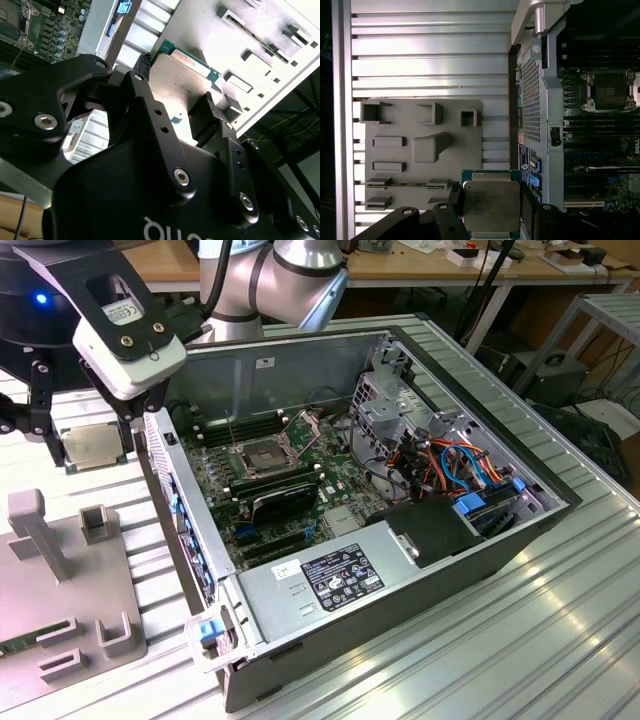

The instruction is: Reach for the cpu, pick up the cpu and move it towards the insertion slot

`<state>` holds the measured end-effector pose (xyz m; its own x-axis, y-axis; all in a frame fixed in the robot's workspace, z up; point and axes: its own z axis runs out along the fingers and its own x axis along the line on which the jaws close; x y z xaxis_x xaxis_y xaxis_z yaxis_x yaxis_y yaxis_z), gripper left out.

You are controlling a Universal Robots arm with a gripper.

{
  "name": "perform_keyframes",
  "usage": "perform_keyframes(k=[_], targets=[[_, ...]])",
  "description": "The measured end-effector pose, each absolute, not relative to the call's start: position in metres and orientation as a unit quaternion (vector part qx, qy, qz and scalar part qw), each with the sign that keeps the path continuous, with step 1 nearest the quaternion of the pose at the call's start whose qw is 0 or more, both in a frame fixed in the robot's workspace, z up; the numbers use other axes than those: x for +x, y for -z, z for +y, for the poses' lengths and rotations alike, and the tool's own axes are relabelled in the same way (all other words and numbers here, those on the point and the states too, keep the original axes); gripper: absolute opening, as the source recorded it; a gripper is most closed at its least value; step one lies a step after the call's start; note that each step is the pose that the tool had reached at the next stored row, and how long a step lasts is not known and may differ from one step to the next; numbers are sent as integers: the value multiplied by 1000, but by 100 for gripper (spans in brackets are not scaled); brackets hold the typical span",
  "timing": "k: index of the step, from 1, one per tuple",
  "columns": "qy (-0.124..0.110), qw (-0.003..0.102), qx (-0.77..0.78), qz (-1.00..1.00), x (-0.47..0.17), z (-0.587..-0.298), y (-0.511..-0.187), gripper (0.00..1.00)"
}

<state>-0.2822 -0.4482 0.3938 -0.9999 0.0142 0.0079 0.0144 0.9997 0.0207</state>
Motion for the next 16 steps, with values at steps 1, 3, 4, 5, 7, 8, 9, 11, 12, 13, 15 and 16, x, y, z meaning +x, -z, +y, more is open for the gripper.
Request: perform_keyframes(k=[1,3,4,5,7,8,9,11,12,13,15,16], targets=[[10,4,-7,-1000,-282,-448,-394,55],[10,4,-7,-1000,-280,-448,-394,55],[10,4,-7,-1000,-280,-448,-394,55],[10,4,-7,-1000,-278,-448,-394,55],[10,4,-7,-1000,-275,-448,-394,55],[10,4,-7,-1000,-275,-448,-394,55],[10,4,-7,-1000,-274,-448,-394,55],[10,4,-7,-1000,-272,-448,-394,55],[10,4,-7,-1000,-272,-448,-394,55],[10,4,-7,-1000,-271,-448,-394,55],[10,4,-7,-1000,-270,-448,-394,55],[10,4,-7,-1000,-270,-448,-394,55]])
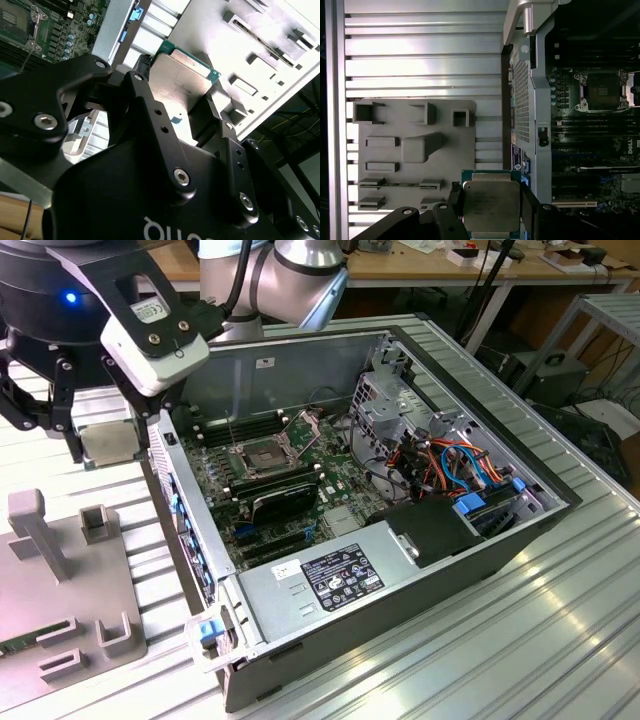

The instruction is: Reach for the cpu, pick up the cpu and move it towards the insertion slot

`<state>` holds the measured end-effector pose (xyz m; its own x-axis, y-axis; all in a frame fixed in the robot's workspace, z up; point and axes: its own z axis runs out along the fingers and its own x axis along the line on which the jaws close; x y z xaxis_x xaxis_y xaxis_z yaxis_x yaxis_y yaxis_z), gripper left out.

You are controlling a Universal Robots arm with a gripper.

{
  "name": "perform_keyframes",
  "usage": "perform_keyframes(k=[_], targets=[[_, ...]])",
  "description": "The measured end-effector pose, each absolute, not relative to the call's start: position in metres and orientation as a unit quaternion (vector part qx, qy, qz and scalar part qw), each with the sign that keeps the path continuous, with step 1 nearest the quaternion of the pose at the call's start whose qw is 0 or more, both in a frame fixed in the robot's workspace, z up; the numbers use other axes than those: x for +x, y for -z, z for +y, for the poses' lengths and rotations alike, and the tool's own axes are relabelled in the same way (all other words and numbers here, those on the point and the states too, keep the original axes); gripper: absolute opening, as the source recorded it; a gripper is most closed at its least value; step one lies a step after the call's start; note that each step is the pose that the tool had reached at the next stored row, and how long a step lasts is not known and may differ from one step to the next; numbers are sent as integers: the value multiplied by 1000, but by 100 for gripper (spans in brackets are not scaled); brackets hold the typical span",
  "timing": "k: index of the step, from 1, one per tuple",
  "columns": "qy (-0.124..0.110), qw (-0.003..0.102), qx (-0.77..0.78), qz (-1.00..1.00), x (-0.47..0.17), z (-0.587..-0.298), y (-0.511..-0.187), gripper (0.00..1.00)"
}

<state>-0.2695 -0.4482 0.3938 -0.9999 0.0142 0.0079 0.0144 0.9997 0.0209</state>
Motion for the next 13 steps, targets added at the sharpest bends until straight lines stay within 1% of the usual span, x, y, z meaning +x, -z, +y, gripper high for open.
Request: perform_keyframes(k=[13], targets=[[11,4,-7,-1000,-262,-448,-394,55]])
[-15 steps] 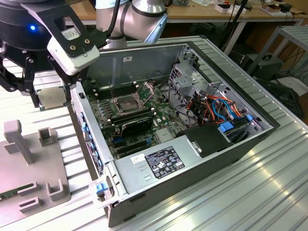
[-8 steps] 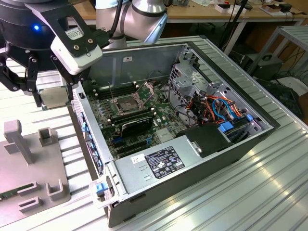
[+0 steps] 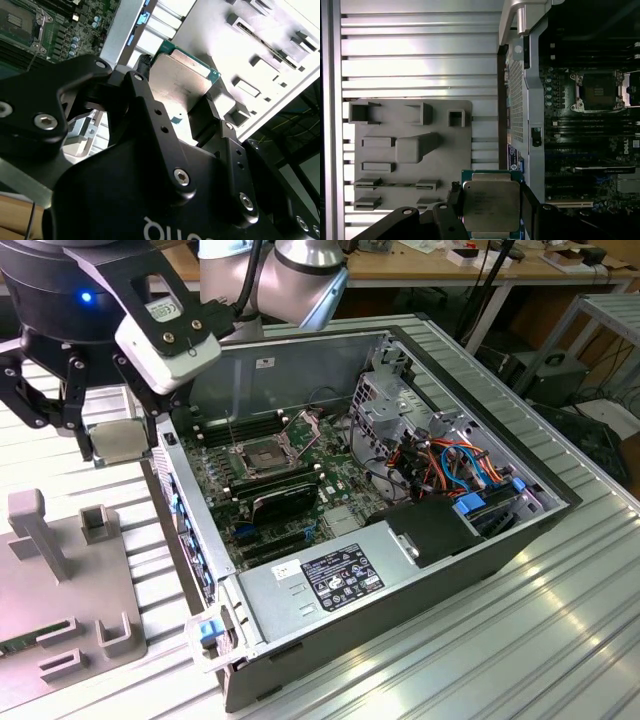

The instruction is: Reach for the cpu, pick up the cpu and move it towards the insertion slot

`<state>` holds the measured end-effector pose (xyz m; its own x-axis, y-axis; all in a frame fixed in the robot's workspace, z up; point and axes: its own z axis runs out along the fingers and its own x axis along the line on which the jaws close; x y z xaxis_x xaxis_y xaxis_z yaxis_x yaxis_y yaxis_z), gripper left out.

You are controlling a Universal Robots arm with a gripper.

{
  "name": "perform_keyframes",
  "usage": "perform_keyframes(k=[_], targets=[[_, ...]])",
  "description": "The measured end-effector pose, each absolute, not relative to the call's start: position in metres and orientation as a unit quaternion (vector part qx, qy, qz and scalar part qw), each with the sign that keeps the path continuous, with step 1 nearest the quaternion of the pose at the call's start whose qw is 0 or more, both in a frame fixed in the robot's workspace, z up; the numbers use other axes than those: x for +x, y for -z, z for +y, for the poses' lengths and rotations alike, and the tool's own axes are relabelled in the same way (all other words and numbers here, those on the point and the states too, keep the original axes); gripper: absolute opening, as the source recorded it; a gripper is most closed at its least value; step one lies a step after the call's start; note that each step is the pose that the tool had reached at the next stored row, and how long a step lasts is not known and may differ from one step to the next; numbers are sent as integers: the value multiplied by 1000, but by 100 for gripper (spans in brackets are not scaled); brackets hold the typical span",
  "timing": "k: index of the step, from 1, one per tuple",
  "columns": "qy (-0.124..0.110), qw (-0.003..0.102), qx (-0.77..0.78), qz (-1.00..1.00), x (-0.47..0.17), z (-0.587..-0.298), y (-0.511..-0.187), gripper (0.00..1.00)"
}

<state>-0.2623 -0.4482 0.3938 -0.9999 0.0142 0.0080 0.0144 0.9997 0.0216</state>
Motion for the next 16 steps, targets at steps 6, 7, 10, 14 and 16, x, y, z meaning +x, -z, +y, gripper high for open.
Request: perform_keyframes(k=[6,7,10,14,16], targets=[[11,4,-7,-1000,-259,-448,-394,55],[11,4,-7,-1000,-258,-448,-394,55],[11,4,-7,-1000,-257,-448,-394,55],[11,4,-7,-1000,-254,-448,-394,55],[11,4,-7,-1000,-254,-448,-394,55]])
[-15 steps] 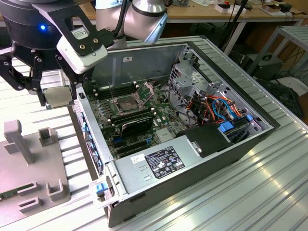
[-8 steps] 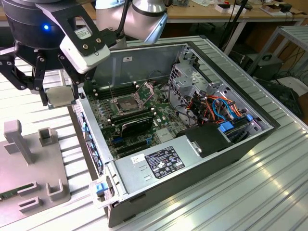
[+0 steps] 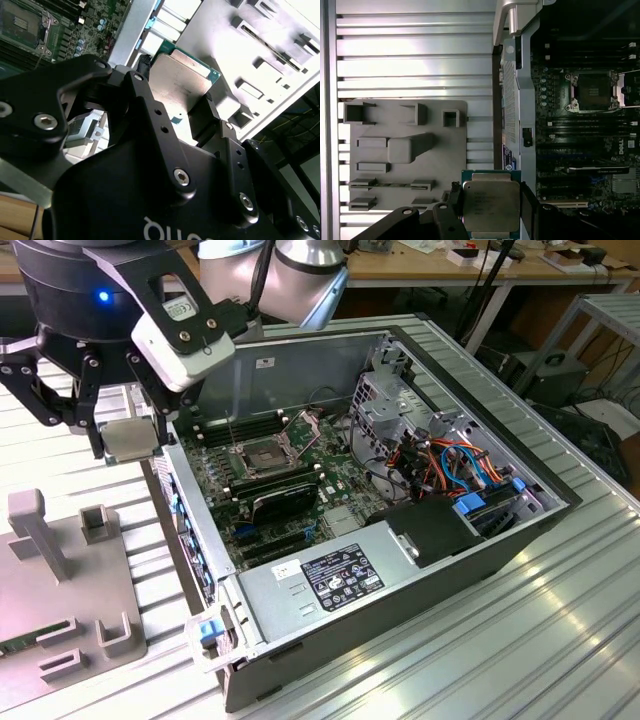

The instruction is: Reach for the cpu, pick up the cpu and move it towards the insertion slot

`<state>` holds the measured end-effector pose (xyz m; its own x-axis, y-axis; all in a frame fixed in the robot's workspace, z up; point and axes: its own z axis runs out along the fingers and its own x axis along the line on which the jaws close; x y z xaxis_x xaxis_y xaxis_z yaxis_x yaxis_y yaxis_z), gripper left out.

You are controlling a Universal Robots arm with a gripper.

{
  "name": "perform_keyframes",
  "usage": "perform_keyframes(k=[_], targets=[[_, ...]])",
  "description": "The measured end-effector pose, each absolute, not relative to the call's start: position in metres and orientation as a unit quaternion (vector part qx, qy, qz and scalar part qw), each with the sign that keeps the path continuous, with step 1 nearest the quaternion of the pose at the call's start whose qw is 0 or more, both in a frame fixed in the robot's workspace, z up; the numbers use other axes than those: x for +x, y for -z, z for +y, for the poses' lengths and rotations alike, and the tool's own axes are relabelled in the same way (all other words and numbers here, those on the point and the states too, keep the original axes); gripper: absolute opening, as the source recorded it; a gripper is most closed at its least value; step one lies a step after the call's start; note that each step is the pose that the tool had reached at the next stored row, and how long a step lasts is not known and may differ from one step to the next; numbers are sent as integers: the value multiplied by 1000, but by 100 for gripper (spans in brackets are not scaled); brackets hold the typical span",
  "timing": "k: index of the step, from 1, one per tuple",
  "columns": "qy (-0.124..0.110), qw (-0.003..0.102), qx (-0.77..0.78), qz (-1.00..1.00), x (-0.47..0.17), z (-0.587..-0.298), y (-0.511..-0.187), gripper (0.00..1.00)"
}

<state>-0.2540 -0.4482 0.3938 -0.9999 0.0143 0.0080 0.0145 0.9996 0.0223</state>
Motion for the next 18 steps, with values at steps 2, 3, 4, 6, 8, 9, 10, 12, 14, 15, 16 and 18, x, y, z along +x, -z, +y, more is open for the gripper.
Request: perform_keyframes(k=[2,3,4,6,8,9,10,12,14,15,16,18], targets=[[11,4,-7,-1000,-253,-448,-394,55],[11,4,-7,-1000,-253,-448,-394,55],[11,4,-7,-1000,-252,-448,-394,55],[11,4,-7,-1000,-252,-448,-394,55],[11,4,-7,-1000,-251,-448,-394,55],[11,4,-7,-1000,-251,-448,-394,55],[11,4,-7,-1000,-250,-448,-394,55],[11,4,-7,-1000,-248,-448,-394,55],[11,4,-7,-1000,-244,-448,-394,55],[11,4,-7,-1000,-242,-448,-394,55],[11,4,-7,-1000,-240,-448,-394,55],[11,4,-7,-1000,-237,-448,-394,55]])
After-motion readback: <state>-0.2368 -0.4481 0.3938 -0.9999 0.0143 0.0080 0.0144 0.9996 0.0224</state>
